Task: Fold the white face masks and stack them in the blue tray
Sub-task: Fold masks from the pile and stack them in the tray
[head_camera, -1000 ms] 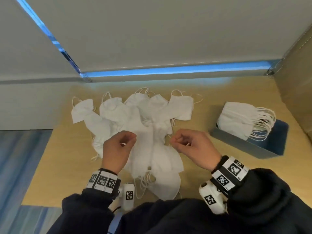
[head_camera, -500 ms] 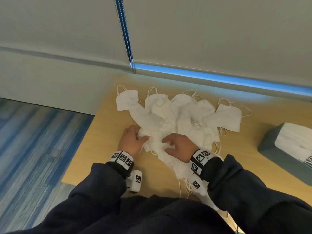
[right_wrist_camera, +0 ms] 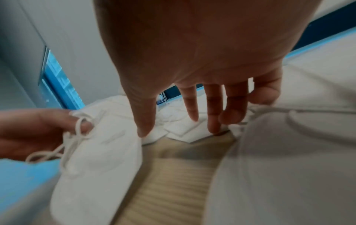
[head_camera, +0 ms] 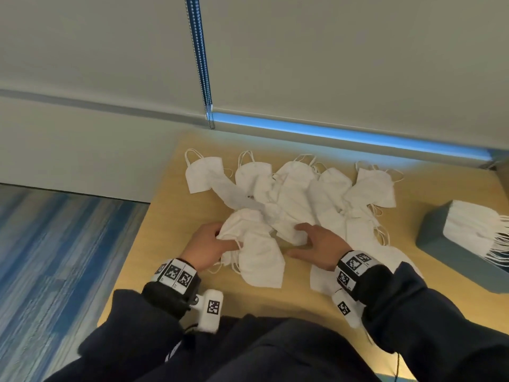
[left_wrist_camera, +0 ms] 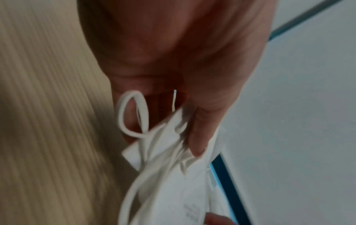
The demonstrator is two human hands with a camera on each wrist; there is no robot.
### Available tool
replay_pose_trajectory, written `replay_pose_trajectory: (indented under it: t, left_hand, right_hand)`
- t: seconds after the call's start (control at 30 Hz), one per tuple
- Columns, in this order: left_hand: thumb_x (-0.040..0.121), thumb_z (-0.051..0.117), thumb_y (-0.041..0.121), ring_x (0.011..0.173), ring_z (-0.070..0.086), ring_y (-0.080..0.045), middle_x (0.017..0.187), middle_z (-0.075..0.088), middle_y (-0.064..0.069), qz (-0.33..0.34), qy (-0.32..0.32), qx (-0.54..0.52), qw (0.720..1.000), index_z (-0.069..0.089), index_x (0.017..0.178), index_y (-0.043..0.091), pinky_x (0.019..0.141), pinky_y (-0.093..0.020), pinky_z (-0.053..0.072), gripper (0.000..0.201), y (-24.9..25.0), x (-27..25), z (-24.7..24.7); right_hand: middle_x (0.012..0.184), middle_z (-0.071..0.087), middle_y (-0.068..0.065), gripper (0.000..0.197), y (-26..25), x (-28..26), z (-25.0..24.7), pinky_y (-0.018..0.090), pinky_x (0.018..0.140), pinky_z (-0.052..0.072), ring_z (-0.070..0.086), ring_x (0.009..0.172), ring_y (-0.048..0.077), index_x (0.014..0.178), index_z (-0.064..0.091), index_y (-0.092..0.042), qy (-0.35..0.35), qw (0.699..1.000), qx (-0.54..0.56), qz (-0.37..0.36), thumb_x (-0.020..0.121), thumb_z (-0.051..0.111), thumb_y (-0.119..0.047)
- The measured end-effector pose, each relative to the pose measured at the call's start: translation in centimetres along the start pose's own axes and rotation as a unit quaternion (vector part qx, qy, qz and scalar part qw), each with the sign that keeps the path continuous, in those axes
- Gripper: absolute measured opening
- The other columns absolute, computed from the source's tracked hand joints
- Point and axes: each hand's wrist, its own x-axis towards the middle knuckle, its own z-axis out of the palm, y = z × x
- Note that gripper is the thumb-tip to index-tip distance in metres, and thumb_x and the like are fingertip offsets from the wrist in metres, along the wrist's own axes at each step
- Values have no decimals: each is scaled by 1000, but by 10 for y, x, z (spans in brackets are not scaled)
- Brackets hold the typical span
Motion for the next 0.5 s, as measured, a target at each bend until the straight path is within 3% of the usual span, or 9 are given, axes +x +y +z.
replay_pose_trajectory:
  t: [0.13,0.2,0.3,0.37,0.43,0.5]
  left_hand:
    - [81,81,1,96,76,-26,103,79,-6,2,-31,-150,988,72,112,11,73,-37,62,34,10,-17,-10]
    - [80,81,1,100,75,-25,110,78,-6,6,-35,-185,982,69,119,14,75,-39,61,43,14,-21,-10]
    - [80,81,4,104,74,-24,117,76,-4,2,-47,-219,975,62,127,20,81,-43,62,54,10,-23,-12]
    - [81,78,13,101,74,-28,115,75,-8,-17,-28,-267,963,65,124,18,83,-48,61,45,5,-22,-16]
    - [87,74,18,92,72,-31,106,75,-13,-37,4,-293,956,72,110,14,81,-46,61,24,-1,-21,-19]
    - [91,72,13,86,70,-28,96,75,-11,-40,34,-235,971,77,95,14,75,-40,60,6,-9,-19,-22]
  right_hand:
    - [113,61,-16,67,-41,0,1,21,85,43,57,99,1,133,56,-34,-20,985,153,-79,77,78,-62]
    - [114,70,-15,59,-62,-1,7,26,91,50,64,102,4,128,63,-31,-50,970,216,-105,77,83,-52]
    - [104,76,-4,37,-78,4,11,40,92,56,70,98,15,111,72,-23,-26,964,251,-79,79,84,-37]
    - [101,77,0,30,-74,7,9,43,91,57,72,96,18,104,74,-19,-25,967,247,-59,79,84,-33]
    - [97,77,6,35,-63,9,7,44,89,58,72,93,22,98,75,-10,-48,970,238,-28,76,86,-35]
    - [88,74,11,48,-47,10,6,43,77,53,70,84,26,86,68,-2,-54,978,199,13,71,86,-44]
